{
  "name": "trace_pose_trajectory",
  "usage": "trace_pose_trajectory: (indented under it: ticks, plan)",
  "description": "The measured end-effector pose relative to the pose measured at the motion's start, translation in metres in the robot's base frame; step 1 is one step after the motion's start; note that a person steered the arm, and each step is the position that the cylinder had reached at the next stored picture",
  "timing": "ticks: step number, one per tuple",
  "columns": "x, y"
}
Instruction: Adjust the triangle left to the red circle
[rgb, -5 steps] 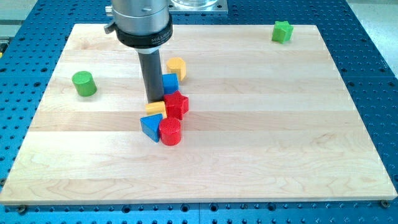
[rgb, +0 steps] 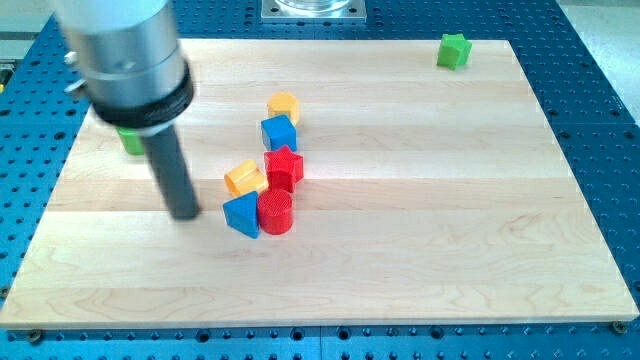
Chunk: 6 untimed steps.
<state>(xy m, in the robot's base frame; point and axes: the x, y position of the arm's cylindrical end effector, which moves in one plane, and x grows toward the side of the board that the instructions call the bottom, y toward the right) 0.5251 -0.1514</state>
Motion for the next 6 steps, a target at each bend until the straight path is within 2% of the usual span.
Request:
trace_pose_trajectory:
  ticks: [1, 2, 3, 5, 6]
  plan:
    - [0.052, 0.062]
    - [0.06, 0.108]
    - [0.041, 0.129]
    - [0.012, 0.037]
    - [0.03, 0.042]
